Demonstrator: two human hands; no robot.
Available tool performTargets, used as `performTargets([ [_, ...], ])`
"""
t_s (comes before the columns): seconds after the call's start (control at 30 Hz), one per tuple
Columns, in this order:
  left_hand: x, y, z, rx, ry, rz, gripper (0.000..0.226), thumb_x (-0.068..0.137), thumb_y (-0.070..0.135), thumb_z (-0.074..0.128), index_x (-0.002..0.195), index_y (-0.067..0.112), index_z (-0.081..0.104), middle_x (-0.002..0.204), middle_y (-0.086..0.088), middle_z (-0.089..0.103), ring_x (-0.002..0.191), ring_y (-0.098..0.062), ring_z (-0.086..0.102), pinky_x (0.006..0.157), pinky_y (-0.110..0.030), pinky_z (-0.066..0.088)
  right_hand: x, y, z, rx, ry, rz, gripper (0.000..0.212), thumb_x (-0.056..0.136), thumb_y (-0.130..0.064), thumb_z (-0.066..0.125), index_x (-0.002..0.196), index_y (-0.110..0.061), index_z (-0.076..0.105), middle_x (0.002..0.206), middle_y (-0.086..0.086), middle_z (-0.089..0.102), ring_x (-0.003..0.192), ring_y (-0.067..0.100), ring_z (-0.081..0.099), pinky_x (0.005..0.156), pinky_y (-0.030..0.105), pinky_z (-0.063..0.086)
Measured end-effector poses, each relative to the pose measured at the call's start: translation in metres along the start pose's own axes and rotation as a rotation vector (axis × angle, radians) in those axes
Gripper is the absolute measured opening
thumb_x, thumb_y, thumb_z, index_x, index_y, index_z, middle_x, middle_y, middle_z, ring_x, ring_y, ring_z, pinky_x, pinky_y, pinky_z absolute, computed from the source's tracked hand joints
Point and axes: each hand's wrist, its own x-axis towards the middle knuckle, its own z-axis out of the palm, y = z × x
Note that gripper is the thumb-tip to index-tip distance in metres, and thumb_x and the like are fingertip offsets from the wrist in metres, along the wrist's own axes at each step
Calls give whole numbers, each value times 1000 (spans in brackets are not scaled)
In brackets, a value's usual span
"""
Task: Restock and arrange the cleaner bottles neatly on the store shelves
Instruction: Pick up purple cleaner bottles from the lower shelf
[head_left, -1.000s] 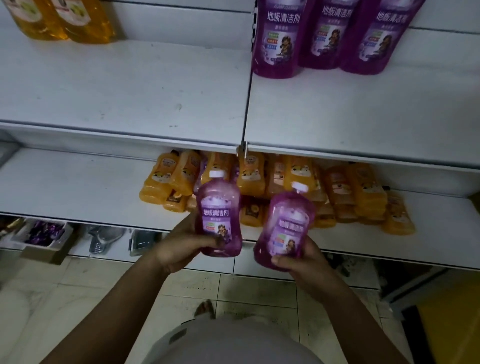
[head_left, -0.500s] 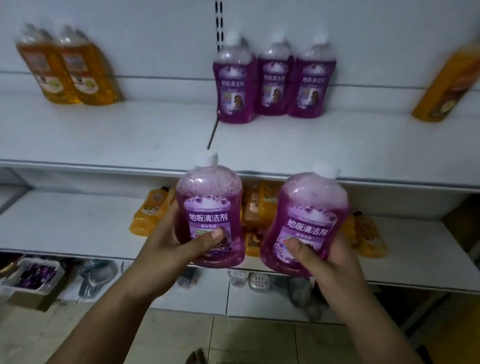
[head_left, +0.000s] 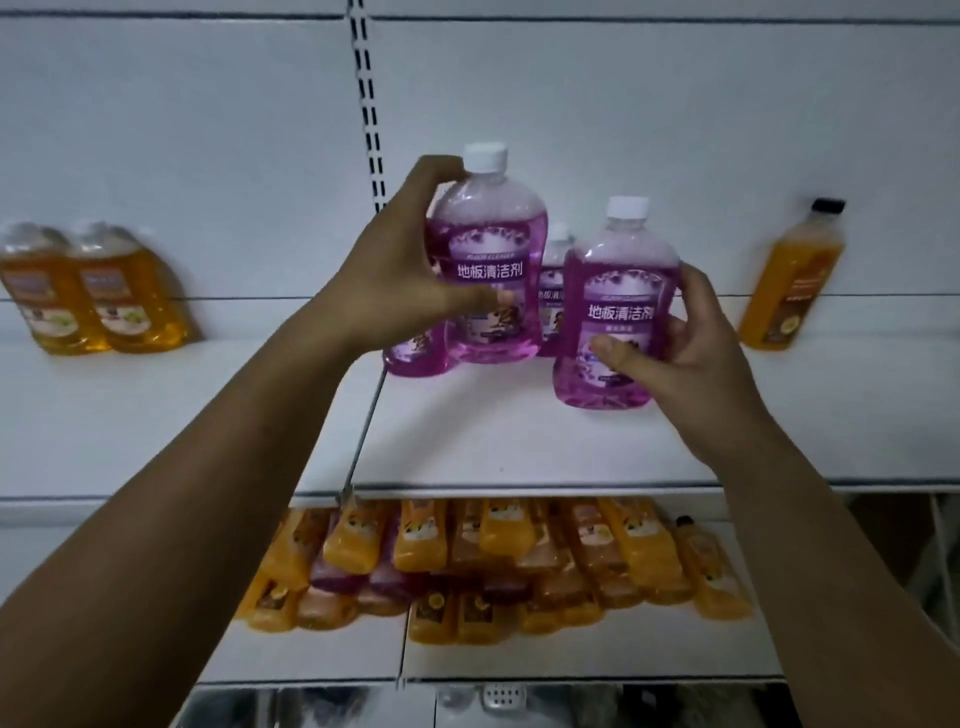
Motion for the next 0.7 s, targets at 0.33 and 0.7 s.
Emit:
performTargets([
  [0.33,65,-61,33,341,-42,-55,85,71,32,96,139,29,45,120,6,63,102,-17,67,84,-33,58,100,74,-4,-77,52,16,87,77,-14,92,149,-30,44,128,7,68,113,26,72,91,54,62],
  [0.7,80,-86,44,846,-39,25,89,64,66,85,139,26,59,113,4,69,119,-24,51,101,-41,27,114,116,0,-153,94,2,87,78,-12,92,149,-26,45,128,1,68,110,20,70,88,35,63],
])
